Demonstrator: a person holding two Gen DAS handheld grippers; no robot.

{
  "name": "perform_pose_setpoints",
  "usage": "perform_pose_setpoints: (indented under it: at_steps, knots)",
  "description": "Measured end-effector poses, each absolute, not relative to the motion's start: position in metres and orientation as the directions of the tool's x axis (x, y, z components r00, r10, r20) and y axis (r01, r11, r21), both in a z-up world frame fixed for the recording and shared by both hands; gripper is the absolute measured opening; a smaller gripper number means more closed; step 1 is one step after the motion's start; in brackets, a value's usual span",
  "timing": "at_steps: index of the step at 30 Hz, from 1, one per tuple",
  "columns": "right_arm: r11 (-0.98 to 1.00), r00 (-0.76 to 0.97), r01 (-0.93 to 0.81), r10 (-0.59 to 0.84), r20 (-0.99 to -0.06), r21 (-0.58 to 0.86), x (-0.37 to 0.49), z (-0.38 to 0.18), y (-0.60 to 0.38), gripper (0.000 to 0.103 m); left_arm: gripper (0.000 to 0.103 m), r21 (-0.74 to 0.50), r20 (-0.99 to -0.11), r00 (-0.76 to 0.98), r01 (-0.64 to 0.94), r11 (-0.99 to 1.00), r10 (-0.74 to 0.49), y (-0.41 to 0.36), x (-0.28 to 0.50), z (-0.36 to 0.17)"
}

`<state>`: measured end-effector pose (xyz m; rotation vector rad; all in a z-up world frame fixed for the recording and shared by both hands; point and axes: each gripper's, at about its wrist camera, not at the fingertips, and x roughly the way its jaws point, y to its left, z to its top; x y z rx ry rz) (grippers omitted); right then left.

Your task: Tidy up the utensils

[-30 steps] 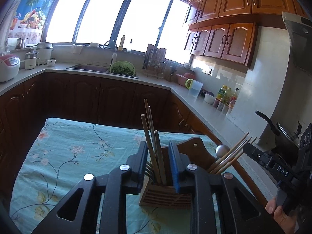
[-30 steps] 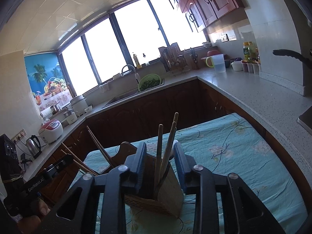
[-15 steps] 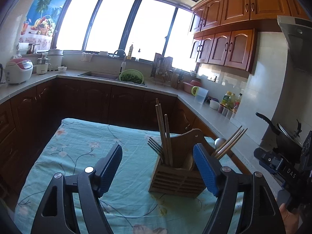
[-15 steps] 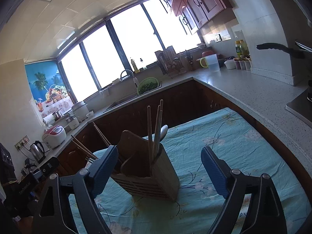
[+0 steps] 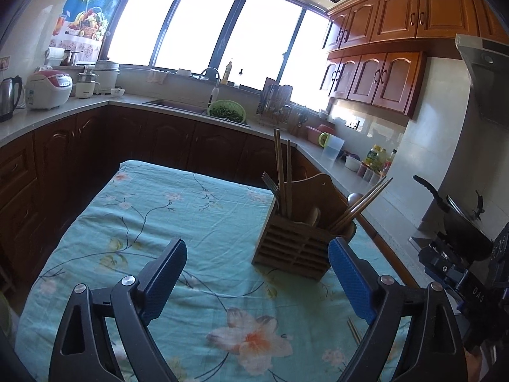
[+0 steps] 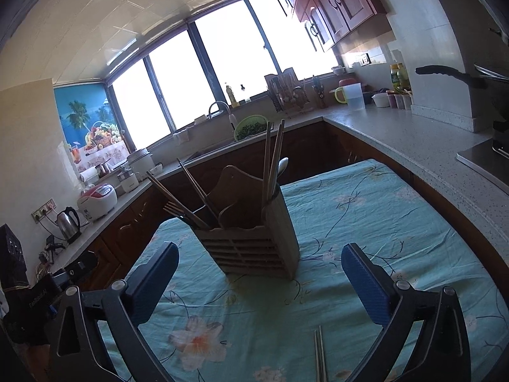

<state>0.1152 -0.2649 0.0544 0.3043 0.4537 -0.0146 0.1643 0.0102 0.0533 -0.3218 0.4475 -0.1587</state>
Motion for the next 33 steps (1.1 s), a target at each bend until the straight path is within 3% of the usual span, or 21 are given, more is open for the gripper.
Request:
perform_pose_setpoints:
  at_steps: [9, 13, 17, 21, 25, 29, 33]
  knots:
    - [0.972, 0.914, 0.05, 0.048, -0.403, 0.23, 0.065, 0.055, -0.238, 0.103, 0.102, -0.347, -0.38, 0.904, 0.057, 0.936, -0.196, 0.029, 0.104, 0.049]
    - [0.975, 0.916, 0.056, 0.037, -0.4, 0.217, 0.047, 0.051, -0.232, 0.103, 0.102, -0.313, -0.404, 0.901, 0.025, 0.949, -0.157, 0.032, 0.083, 0.048]
    - [0.985, 0.92, 0.034, 0.036, -0.389, 0.171, 0.036, 0.062, -0.222, 0.103, 0.102, -0.319, -0.37, 0.911, 0.058, 0.946, -0.18, 0.037, 0.06, 0.06]
    - [0.992, 0.957, 0.03, 0.006, -0.291, 0.121, 0.01, 0.08, -0.212, 0.103, 0.102, -0.262, -0.321, 0.933, 0.077, 0.962, -0.162, 0.036, 0.036, 0.069]
    - [0.994, 0.973, 0.03, -0.005, -0.229, 0.105, -0.013, 0.073, -0.209, 0.103, 0.102, -0.278, -0.291, 0.932, 0.136, 0.951, -0.218, 0.036, 0.016, 0.056]
    - [0.998, 0.968, 0.052, -0.038, -0.247, 0.048, -0.022, 0.053, -0.201, 0.103, 0.102, -0.222, -0.321, 0.923, 0.147, 0.964, -0.215, 0.024, 0.007, 0.035]
    - [0.998, 0.958, 0.068, -0.064, -0.279, 0.006, -0.027, 0.035, -0.199, 0.103, 0.102, -0.13, -0.364, 0.924, 0.074, 0.989, -0.117, 0.015, -0.001, 0.018]
